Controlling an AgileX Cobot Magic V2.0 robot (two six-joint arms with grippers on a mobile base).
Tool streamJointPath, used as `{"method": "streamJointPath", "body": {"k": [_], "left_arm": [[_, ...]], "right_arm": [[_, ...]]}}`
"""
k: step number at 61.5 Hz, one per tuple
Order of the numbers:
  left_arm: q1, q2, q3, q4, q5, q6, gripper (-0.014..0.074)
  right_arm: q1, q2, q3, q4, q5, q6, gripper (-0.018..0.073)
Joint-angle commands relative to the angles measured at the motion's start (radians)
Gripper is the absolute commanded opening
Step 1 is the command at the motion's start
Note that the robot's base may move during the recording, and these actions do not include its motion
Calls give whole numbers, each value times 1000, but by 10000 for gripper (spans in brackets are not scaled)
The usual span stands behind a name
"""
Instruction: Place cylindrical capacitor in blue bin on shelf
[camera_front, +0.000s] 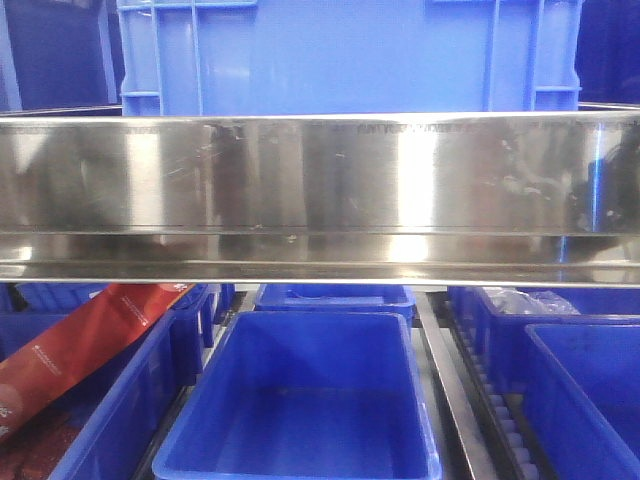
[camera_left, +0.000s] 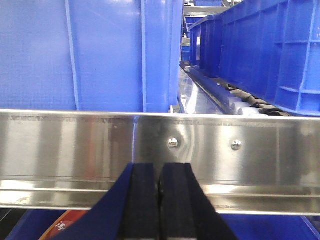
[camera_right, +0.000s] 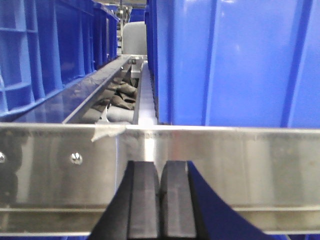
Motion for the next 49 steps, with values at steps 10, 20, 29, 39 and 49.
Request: {"method": "streamJointPath", "body": {"k": [10,20,29,39,49], "left_arm": [[3,-5,-1,-3,-18,-7,-111],[3,-5,-1,-3,-18,-7,-111],[3,-5,-1,-3,-18,-7,-111],[3,-5,-1,-3,-18,-7,-111],[3,-5,-1,-3,-18,-7,-111]], "right_arm": [[-3,-4,2,-11,-38,3,-155],[-3,-4,2,-11,-38,3,-155],[-3,-4,2,-11,-38,3,-155],[-3,-4,2,-11,-38,3,-155],[-3,-4,2,-11,-38,3,-155]]}}
